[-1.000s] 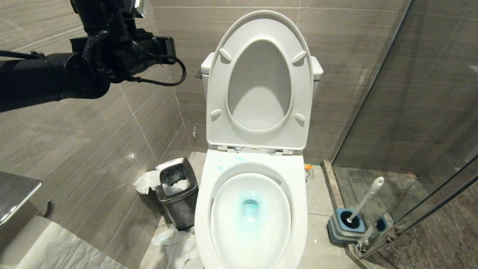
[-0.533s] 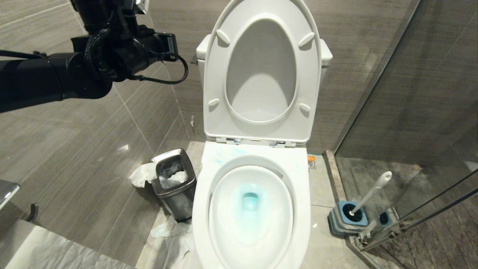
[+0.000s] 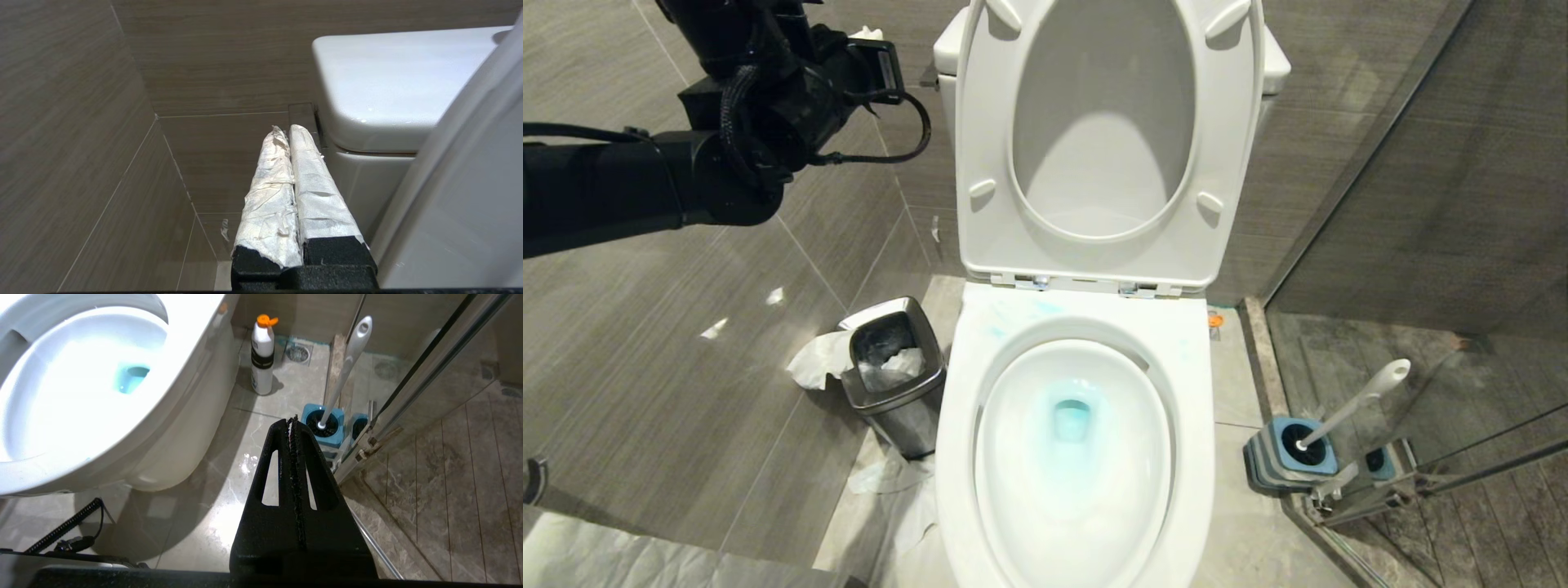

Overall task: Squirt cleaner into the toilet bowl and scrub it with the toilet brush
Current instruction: Flush the toilet

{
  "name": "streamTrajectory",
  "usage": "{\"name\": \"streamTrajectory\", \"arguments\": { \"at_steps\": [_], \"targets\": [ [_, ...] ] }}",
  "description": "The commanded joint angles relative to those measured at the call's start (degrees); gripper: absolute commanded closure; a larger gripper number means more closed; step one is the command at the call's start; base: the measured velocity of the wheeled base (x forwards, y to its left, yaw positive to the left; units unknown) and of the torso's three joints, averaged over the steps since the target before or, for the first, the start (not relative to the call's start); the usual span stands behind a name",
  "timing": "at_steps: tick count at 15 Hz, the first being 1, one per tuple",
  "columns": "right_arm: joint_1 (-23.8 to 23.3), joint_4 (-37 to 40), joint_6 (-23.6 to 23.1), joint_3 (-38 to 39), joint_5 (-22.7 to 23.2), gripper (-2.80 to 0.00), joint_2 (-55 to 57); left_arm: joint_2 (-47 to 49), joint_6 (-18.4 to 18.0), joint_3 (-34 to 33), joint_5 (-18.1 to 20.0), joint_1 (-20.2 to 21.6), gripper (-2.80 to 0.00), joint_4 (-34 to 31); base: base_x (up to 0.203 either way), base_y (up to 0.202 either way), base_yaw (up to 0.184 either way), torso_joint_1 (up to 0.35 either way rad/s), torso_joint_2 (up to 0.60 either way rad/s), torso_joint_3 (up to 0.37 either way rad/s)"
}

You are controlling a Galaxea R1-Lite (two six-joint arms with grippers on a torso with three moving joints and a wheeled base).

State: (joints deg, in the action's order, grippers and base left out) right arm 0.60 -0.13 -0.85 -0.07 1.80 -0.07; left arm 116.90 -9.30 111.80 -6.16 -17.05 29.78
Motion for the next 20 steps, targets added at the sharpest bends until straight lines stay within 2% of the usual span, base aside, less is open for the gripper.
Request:
{"name": "streamTrajectory", "arguments": {
  "at_steps": [1,12,16,20],
  "targets": [
    [0.02,-0.04,-0.03,-0.01,0.05,0.0,0.07,0.01,-0.87,0.08,-0.08,0.25,0.0,1.66,0.0,0.0,0.0,0.002,0.0,-0.199],
    [0.02,-0.04,-0.03,-0.01,0.05,0.0,0.07,-4.07,-3.79,0.26,-0.17,2.46,0.0,6.67,0.0,0.0,0.0,0.002,0.0,-0.2],
    [0.02,-0.04,-0.03,-0.01,0.05,0.0,0.07,-5.14,-4.29,0.26,-0.08,2.06,0.0,9.33,0.0,0.0,0.0,0.002,0.0,-0.127],
    [0.02,-0.04,-0.03,-0.01,0.05,0.0,0.07,-6.8,-5.28,0.26,0.26,-0.45,0.0,9.42,0.0,0.0,0.0,0.0,0.0,0.0]
  ]
}}
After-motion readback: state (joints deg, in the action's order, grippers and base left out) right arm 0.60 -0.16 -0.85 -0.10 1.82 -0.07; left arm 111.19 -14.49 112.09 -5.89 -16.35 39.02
